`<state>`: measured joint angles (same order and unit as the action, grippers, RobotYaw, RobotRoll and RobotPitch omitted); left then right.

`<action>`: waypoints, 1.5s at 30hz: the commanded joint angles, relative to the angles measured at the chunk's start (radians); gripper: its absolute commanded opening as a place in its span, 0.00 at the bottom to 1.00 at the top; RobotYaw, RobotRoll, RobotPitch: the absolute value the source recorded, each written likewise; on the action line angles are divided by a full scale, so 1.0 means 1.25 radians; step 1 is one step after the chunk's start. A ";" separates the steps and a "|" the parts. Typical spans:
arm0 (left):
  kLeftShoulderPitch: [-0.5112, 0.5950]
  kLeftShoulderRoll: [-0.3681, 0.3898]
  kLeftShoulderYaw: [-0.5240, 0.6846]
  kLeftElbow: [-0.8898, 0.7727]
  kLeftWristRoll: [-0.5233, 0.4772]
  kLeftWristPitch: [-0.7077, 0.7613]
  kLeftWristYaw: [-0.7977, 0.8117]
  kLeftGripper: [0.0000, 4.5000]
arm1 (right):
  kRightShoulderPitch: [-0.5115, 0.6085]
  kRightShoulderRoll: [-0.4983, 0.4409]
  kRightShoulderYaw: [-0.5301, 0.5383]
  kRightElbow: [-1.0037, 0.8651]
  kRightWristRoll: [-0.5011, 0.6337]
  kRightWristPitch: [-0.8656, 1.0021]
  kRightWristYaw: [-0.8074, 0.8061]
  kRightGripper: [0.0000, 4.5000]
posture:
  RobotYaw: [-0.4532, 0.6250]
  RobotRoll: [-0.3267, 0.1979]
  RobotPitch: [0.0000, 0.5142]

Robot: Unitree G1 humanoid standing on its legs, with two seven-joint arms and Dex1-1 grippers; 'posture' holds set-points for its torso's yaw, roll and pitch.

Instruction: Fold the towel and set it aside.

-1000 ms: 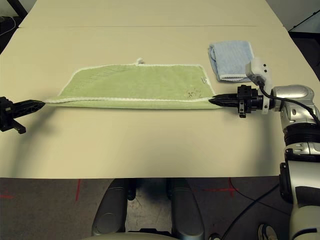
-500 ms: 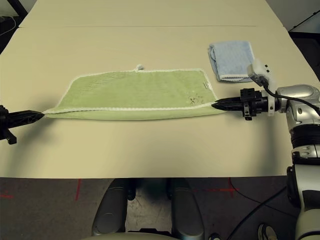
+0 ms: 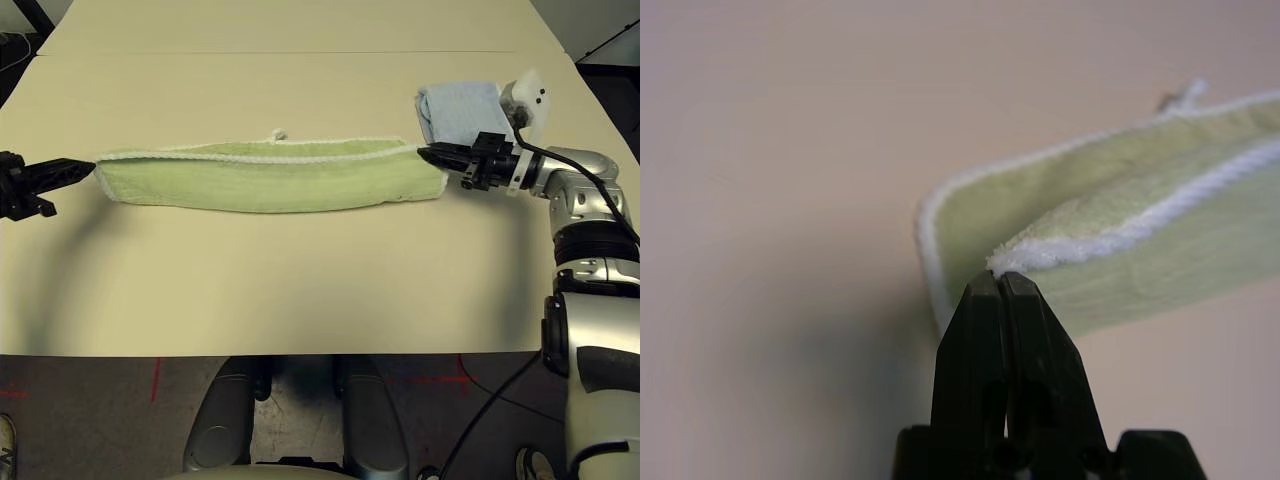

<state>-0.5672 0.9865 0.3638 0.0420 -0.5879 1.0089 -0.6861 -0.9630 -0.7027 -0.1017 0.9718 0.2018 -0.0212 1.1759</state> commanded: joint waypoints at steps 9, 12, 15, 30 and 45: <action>-0.051 -0.064 -0.092 0.112 0.128 -0.126 0.069 0.01 | -0.030 0.069 -0.006 0.113 -0.050 -0.044 -0.153 0.00 | 0.55 0.62 0.52; -0.061 -0.078 -0.100 0.129 0.146 -0.148 0.080 0.01 | -0.047 0.085 -0.010 0.124 -0.047 -0.049 -0.170 0.00 | 0.55 0.62 0.52; -0.071 -0.084 -0.105 0.148 0.161 -0.167 0.081 0.01 | -0.061 0.093 -0.011 0.133 -0.047 -0.052 -0.186 0.00 | 0.55 0.62 0.52; -0.112 -0.112 -0.127 0.230 0.209 -0.237 0.080 0.01 | -0.095 0.106 -0.008 0.163 -0.051 -0.084 -0.219 0.00 | 0.55 0.62 0.52; -0.109 -0.115 -0.162 0.257 0.233 -0.214 0.038 0.48 | -0.080 0.103 0.034 0.151 -0.110 -0.042 -0.189 0.00 | 0.55 0.62 0.52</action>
<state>-0.7215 0.8394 0.1756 0.3633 -0.3093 0.7264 -0.6261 -1.0833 -0.5666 -0.0730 1.1534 0.0823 -0.0881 0.9316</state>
